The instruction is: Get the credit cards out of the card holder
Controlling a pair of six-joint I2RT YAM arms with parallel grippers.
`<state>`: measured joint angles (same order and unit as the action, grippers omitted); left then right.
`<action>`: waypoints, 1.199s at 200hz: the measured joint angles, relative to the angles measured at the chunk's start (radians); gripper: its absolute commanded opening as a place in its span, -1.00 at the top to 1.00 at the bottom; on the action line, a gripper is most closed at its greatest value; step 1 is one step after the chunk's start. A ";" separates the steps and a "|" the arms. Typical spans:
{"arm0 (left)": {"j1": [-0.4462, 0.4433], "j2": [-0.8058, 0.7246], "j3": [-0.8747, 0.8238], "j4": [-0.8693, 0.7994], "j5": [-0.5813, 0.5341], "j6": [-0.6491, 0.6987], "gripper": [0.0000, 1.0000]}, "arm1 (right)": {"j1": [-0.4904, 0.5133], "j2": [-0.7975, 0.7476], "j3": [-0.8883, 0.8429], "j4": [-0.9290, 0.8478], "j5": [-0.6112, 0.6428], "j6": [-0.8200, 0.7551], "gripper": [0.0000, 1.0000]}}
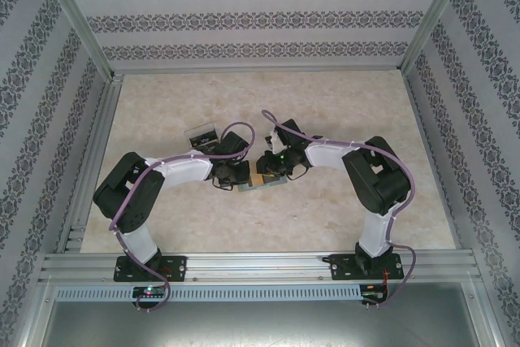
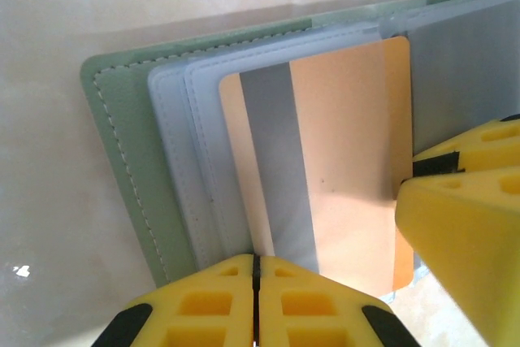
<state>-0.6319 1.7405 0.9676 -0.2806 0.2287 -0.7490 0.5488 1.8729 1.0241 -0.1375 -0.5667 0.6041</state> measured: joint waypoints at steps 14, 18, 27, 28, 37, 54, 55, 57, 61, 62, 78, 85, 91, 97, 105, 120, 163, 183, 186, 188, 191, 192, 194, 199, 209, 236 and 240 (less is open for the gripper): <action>0.000 0.001 0.001 -0.002 0.000 0.001 0.83 | -0.006 0.002 0.000 0.000 -0.003 0.001 0.73; 0.000 0.001 0.002 -0.003 0.000 0.001 0.83 | -0.009 0.002 -0.001 0.000 -0.004 -0.002 0.77; 0.000 0.002 0.002 -0.003 0.000 0.001 0.83 | -0.011 0.002 -0.001 0.001 -0.007 0.000 0.91; 0.000 0.002 0.002 -0.003 0.000 0.001 0.83 | -0.011 0.002 -0.001 0.001 -0.006 0.002 0.92; 0.000 0.002 0.002 -0.003 0.000 0.003 0.83 | -0.017 0.002 -0.002 0.004 -0.011 -0.003 0.98; 0.000 0.002 0.003 -0.005 0.000 0.004 0.83 | -0.022 0.002 -0.003 0.009 -0.019 -0.001 1.00; 0.000 0.002 0.003 -0.005 0.000 0.004 0.83 | -0.022 0.002 -0.003 0.009 -0.019 -0.002 1.00; 0.000 0.002 0.003 -0.005 0.000 0.004 0.83 | -0.023 0.002 -0.003 0.009 -0.019 -0.002 1.00; 0.000 0.002 0.003 -0.005 0.000 0.004 0.83 | -0.023 0.002 -0.004 0.010 -0.021 -0.002 1.00; 0.000 0.002 0.003 -0.005 0.000 0.004 0.83 | -0.024 0.002 -0.004 0.011 -0.022 -0.002 1.00; 0.000 0.003 0.004 -0.005 0.000 0.004 0.83 | -0.030 0.002 -0.010 0.016 -0.026 -0.002 1.00; 0.000 0.003 0.004 -0.005 0.000 0.004 0.83 | -0.033 0.002 -0.015 0.022 -0.026 -0.002 1.00; 0.000 0.003 0.004 -0.005 0.000 0.004 0.83 | -0.037 0.002 -0.021 0.025 -0.028 -0.002 1.00; 0.000 0.003 0.004 -0.005 0.000 0.004 0.83 | -0.044 0.000 -0.027 0.027 -0.031 -0.002 1.00; 0.000 0.003 0.004 -0.005 0.000 0.004 0.83 | -0.055 -0.004 -0.035 0.031 -0.035 -0.002 1.00; 0.000 0.003 0.004 -0.005 0.000 0.005 0.83 | -0.075 -0.016 -0.048 0.033 -0.042 -0.006 1.00; 0.000 0.007 0.006 -0.006 0.001 0.005 0.84 | -0.086 -0.024 -0.055 0.037 -0.053 -0.007 0.71; 0.000 0.011 0.011 -0.006 0.005 0.007 0.85 | -0.075 -0.024 -0.055 0.038 -0.056 -0.010 0.60; 0.000 0.013 0.013 -0.006 0.006 0.007 0.85 | -0.075 -0.024 -0.055 0.038 -0.056 -0.009 0.60; 0.000 0.013 0.013 -0.006 0.006 0.007 0.85 | -0.074 -0.023 -0.055 0.038 -0.056 -0.010 0.60; 0.000 0.013 0.013 -0.006 0.007 0.007 0.85 | -0.073 -0.023 -0.055 0.039 -0.056 -0.010 0.60; 0.000 0.014 0.013 -0.006 0.007 0.007 0.85 | -0.072 -0.023 -0.055 0.039 -0.056 -0.010 0.59; 0.000 0.014 0.014 -0.006 0.007 0.007 0.85 | -0.072 -0.022 -0.055 0.039 -0.056 -0.010 0.59; 0.000 0.015 0.015 -0.006 0.008 0.007 0.85 | -0.068 -0.020 -0.055 0.039 -0.057 -0.009 0.58; 0.000 0.015 0.015 -0.006 0.008 0.008 0.85 | -0.068 -0.016 -0.055 0.044 -0.064 -0.010 0.57; 0.001 0.016 0.015 -0.006 0.011 0.007 0.85 | -0.066 -0.013 -0.055 0.052 -0.075 -0.009 0.70; 0.001 0.016 0.015 -0.006 0.011 0.008 0.85 | -0.066 -0.011 -0.055 0.053 -0.075 -0.011 0.75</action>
<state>-0.6312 1.7561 0.9825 -0.2867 0.2401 -0.7414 0.4824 1.8618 0.9695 -0.0845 -0.6418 0.5926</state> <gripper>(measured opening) 0.078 0.180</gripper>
